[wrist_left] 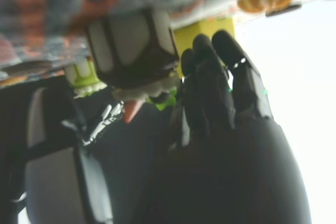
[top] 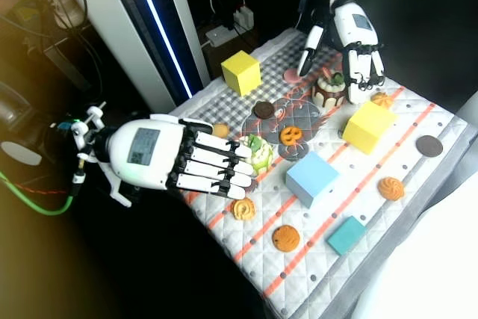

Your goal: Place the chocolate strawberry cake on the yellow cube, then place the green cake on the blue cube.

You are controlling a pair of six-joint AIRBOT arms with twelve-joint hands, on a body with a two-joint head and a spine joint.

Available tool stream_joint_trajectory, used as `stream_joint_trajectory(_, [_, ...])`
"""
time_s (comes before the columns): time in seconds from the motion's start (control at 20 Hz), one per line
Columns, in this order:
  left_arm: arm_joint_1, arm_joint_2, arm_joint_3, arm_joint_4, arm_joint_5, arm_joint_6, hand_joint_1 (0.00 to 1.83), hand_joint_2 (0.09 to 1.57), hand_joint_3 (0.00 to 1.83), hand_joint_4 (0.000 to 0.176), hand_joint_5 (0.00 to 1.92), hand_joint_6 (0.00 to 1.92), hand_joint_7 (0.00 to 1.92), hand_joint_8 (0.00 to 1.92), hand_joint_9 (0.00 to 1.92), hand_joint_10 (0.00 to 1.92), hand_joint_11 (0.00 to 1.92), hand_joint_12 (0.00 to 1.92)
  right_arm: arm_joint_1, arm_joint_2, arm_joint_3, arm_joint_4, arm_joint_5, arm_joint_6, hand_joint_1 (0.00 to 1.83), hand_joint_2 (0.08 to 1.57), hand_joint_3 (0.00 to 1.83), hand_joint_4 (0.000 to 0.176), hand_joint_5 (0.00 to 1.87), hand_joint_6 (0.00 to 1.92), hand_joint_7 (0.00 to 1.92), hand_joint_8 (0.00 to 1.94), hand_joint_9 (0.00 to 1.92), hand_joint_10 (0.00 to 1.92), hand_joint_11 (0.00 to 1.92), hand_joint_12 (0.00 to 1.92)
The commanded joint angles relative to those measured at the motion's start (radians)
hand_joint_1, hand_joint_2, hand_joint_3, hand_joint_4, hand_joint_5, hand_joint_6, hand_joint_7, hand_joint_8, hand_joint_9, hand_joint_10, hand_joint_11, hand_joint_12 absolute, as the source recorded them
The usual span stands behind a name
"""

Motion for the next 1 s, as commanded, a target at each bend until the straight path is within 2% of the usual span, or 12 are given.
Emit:
stream_joint_trajectory(0.0, [-0.012, -0.001, 0.005, 0.011, -0.107, -0.004, 0.89, 1.03, 0.00, 0.000, 0.65, 0.01, 0.71, 0.01, 0.68, 0.05, 0.05, 1.31, 0.004, -0.004, 0.003, 0.021, 0.114, 0.002, 0.37, 1.20, 0.00, 0.111, 0.51, 0.00, 0.39, 0.00, 0.30, 0.00, 0.07, 0.61])
stream_joint_trajectory(0.1, [-0.012, -0.002, 0.006, 0.011, -0.107, -0.004, 0.93, 1.05, 0.00, 0.000, 0.71, 0.01, 0.79, 0.02, 0.76, 0.08, 0.10, 1.36, 0.003, -0.004, 0.003, 0.021, 0.114, 0.003, 0.41, 1.20, 0.00, 0.109, 0.52, 0.00, 0.40, 0.00, 0.31, 0.00, 0.07, 0.69])
stream_joint_trajectory(0.2, [-0.012, -0.009, 0.012, 0.009, -0.109, -0.004, 0.96, 1.04, 0.00, 0.000, 0.73, 0.01, 0.83, 0.02, 0.80, 0.10, 0.14, 1.42, 0.002, -0.004, 0.002, 0.021, 0.114, 0.003, 0.38, 1.21, 0.00, 0.127, 0.50, 0.00, 0.39, 0.00, 0.30, 0.00, 0.05, 0.70])
stream_joint_trajectory(0.3, [-0.014, -0.019, 0.017, 0.002, -0.114, -0.004, 0.97, 1.03, 0.00, 0.000, 0.74, 0.00, 0.87, 0.02, 0.83, 0.13, 0.20, 1.42, 0.000, -0.005, 0.001, 0.022, 0.114, 0.003, 0.37, 1.21, 0.00, 0.128, 0.50, 0.00, 0.39, 0.00, 0.30, 0.00, 0.04, 0.70])
stream_joint_trajectory(0.35, [-0.017, -0.020, 0.018, 0.002, -0.115, -0.004, 0.94, 1.04, 0.00, 0.000, 0.74, 0.00, 0.87, 0.01, 0.81, 0.13, 0.21, 1.38, 0.000, -0.006, 0.001, 0.022, 0.114, 0.003, 0.38, 1.21, 0.00, 0.117, 0.49, 0.00, 0.40, 0.00, 0.30, 0.00, 0.05, 0.70])
stream_joint_trajectory(0.45, [-0.027, -0.018, 0.017, 0.003, -0.126, -0.004, 0.98, 1.03, 0.00, 0.000, 0.77, 0.00, 0.91, 0.01, 0.80, 0.21, 0.21, 1.39, -0.001, -0.006, 0.001, 0.022, 0.114, 0.003, 0.35, 1.22, 0.00, 0.117, 0.49, 0.00, 0.41, 0.00, 0.31, 0.00, 0.08, 0.66])
stream_joint_trajectory(0.5, [-0.035, -0.012, 0.016, 0.003, -0.141, -0.004, 1.06, 0.99, 0.00, 0.000, 0.80, 0.00, 0.95, 0.02, 0.70, 0.60, 0.23, 1.48, -0.002, -0.006, 0.001, 0.022, 0.115, 0.003, 0.35, 1.22, 0.00, 0.115, 0.49, 0.00, 0.41, 0.00, 0.32, 0.00, 0.08, 0.65])
stream_joint_trajectory(0.55, [-0.050, 0.000, 0.011, 0.003, -0.164, -0.004, 1.08, 0.98, 0.00, 0.000, 0.80, 0.00, 0.96, 0.02, 0.61, 0.85, 0.22, 1.53, -0.002, -0.006, 0.001, 0.022, 0.115, 0.003, 0.35, 1.22, 0.00, 0.115, 0.49, 0.00, 0.41, 0.00, 0.32, 0.00, 0.08, 0.65])
stream_joint_trajectory(0.65, [-0.075, 0.015, 0.006, 0.007, -0.193, -0.004, 1.07, 1.01, 0.00, 0.000, 0.86, 0.01, 1.04, 0.09, 0.63, 1.07, 0.32, 1.55, -0.003, -0.006, 0.000, 0.022, 0.115, 0.003, 0.34, 1.23, 0.00, 0.121, 0.48, 0.00, 0.41, 0.00, 0.31, 0.00, 0.07, 0.64])
stream_joint_trajectory(0.75, [-0.104, 0.024, 0.006, 0.015, -0.213, -0.004, 1.02, 1.03, 0.00, 0.000, 0.82, 0.00, 0.85, 0.56, 0.54, 1.16, 0.18, 1.57, -0.004, -0.007, 0.000, 0.022, 0.115, 0.003, 0.33, 1.22, 0.00, 0.126, 0.48, 0.00, 0.40, 0.00, 0.30, 0.00, 0.07, 0.64])
stream_joint_trajectory(0.8, [-0.122, 0.030, 0.005, 0.023, -0.223, -0.004, 1.08, 1.01, 0.00, 0.000, 0.78, 0.00, 0.71, 0.87, 0.52, 1.22, 0.14, 1.66, -0.004, -0.007, 0.000, 0.023, 0.115, 0.003, 0.33, 1.23, 0.00, 0.116, 0.49, 0.00, 0.41, 0.00, 0.31, 0.00, 0.08, 0.64])
stream_joint_trajectory(0.95, [-0.162, 0.036, 0.002, 0.053, -0.236, -0.004, 1.07, 1.01, 0.00, 0.000, 0.77, 0.00, 0.68, 0.85, 0.53, 1.14, 0.14, 1.59, -0.004, -0.008, 0.001, 0.023, 0.115, 0.003, 0.32, 1.23, 0.00, 0.112, 0.49, 0.00, 0.42, 0.00, 0.31, 0.00, 0.07, 0.63])
